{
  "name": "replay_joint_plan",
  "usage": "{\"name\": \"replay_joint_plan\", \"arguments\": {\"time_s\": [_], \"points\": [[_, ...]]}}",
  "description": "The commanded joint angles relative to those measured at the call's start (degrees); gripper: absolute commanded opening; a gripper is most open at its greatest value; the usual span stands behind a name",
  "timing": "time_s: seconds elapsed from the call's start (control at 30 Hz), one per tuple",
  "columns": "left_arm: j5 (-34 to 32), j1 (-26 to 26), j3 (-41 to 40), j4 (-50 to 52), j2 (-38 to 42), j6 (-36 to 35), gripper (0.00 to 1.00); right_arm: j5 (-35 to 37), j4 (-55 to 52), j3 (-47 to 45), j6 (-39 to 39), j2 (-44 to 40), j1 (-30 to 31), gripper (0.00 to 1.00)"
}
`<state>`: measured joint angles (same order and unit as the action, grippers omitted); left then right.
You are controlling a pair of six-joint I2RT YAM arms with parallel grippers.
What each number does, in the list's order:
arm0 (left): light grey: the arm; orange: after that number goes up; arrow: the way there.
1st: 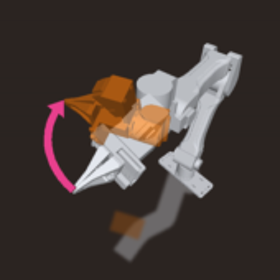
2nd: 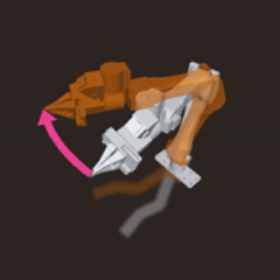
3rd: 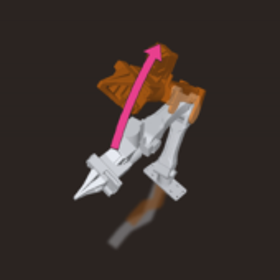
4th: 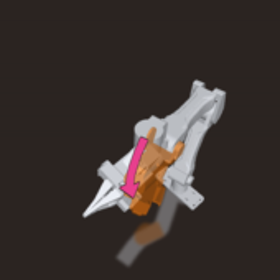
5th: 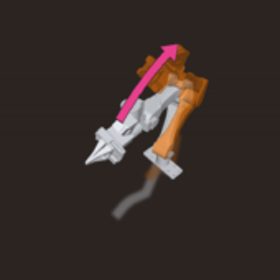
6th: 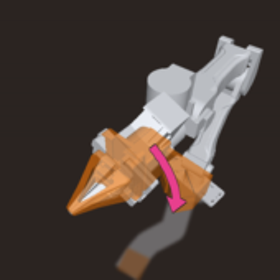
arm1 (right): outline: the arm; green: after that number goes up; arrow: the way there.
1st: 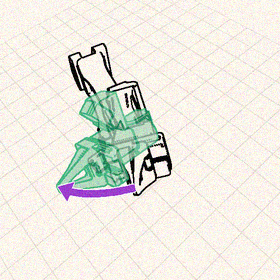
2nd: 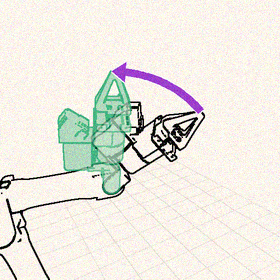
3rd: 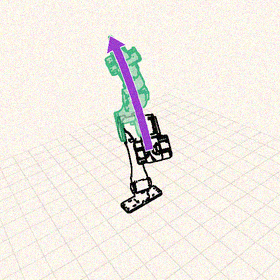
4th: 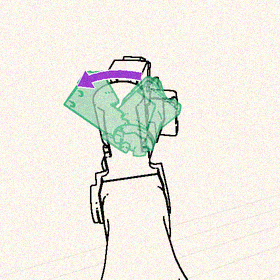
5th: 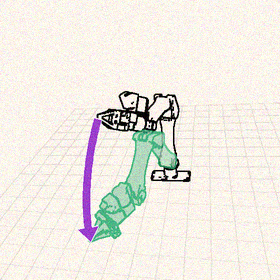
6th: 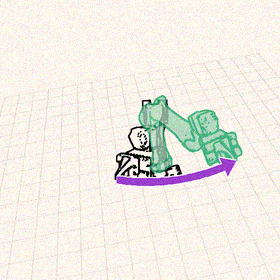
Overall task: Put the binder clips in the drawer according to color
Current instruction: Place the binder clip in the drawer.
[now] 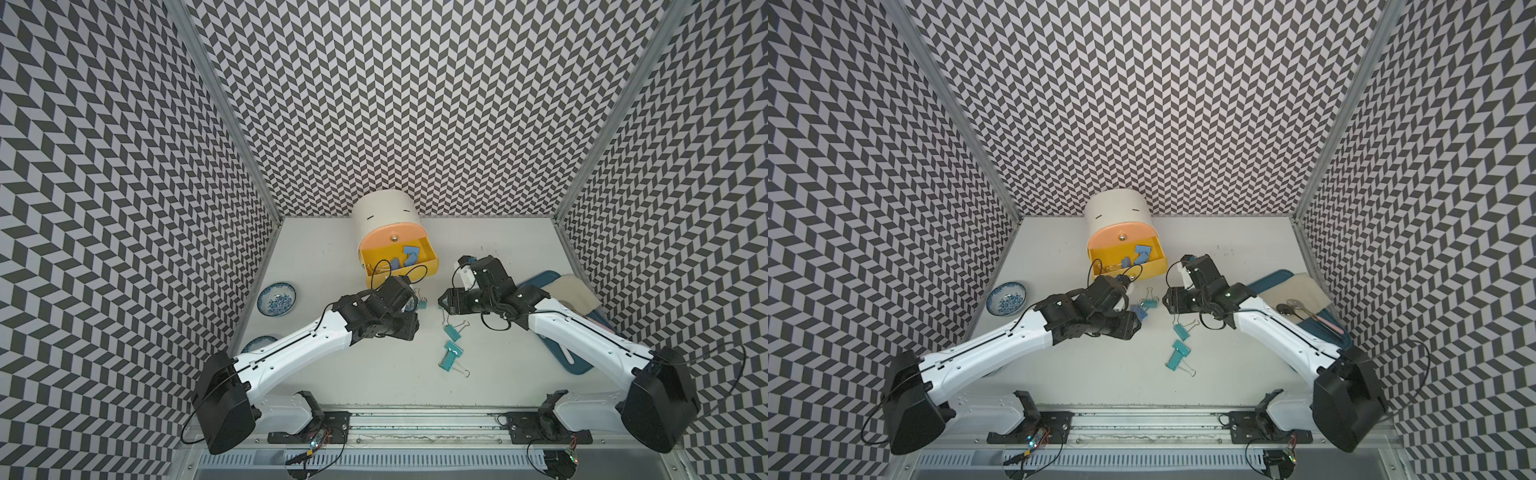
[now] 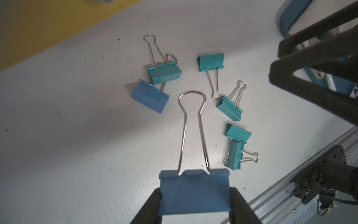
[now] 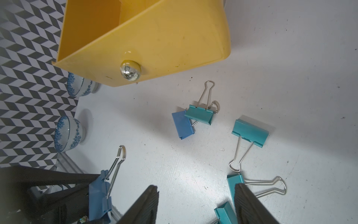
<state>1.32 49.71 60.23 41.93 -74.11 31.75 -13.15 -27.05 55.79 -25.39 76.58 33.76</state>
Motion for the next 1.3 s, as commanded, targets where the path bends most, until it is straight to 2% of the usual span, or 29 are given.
{"name": "replay_joint_plan", "arguments": {"time_s": [0.0, 0.2, 0.53, 0.83, 1.27], "points": [[1.04, -0.88, 3.21, 1.41, 1.57, -1.81, 0.39, -2.75, 3.23, 0.15, -0.89, -0.19, -1.38, 0.66], [1.69, -4.14, 7.80, 2.52, 1.88, -3.49, 0.39, -3.20, 3.16, 0.52, -0.69, -0.36, -2.33, 0.66], [3.72, -14.33, 15.07, 2.59, -0.62, -8.06, 0.39, -2.94, 2.85, 2.29, -0.21, -0.07, -2.47, 0.66], [3.17, -21.78, 17.04, 0.36, -3.37, -10.46, 0.39, -2.02, 2.01, 3.75, 0.07, -0.16, -2.64, 0.66], [2.07, -23.54, 18.16, -2.28, -8.05, -12.48, 0.40, -1.40, 0.95, 5.34, 0.83, 0.32, -3.16, 0.66]]}}
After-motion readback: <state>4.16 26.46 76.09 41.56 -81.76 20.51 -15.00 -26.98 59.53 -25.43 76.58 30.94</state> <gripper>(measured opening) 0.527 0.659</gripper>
